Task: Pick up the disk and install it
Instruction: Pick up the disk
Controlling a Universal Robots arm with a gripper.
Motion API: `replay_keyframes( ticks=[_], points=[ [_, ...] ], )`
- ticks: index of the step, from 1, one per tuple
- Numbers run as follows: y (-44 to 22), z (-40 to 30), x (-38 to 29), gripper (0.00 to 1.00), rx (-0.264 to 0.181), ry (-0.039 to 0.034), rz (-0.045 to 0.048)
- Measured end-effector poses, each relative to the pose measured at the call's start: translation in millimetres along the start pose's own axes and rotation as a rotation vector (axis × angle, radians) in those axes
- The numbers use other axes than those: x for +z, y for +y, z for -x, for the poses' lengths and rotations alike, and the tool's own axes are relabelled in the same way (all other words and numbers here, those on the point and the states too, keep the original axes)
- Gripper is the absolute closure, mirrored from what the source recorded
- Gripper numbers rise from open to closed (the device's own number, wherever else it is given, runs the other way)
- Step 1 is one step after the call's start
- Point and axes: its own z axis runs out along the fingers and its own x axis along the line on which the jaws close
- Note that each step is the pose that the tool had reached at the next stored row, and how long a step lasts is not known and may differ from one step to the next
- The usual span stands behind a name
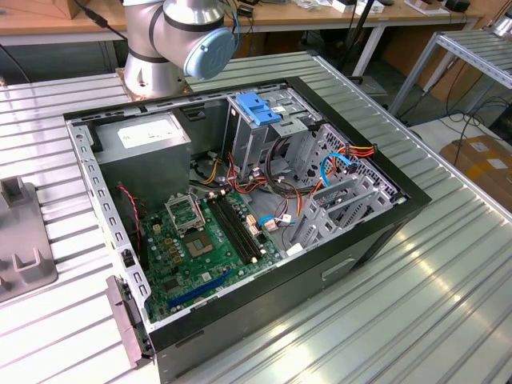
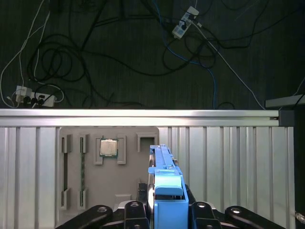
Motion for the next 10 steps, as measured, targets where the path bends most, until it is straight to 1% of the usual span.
replay_keyframes(
  ticks=[10],
  points=[
    [0.1, 0.2, -2.1, 0.63, 0.0, 0.0, 0.0]
  ],
)
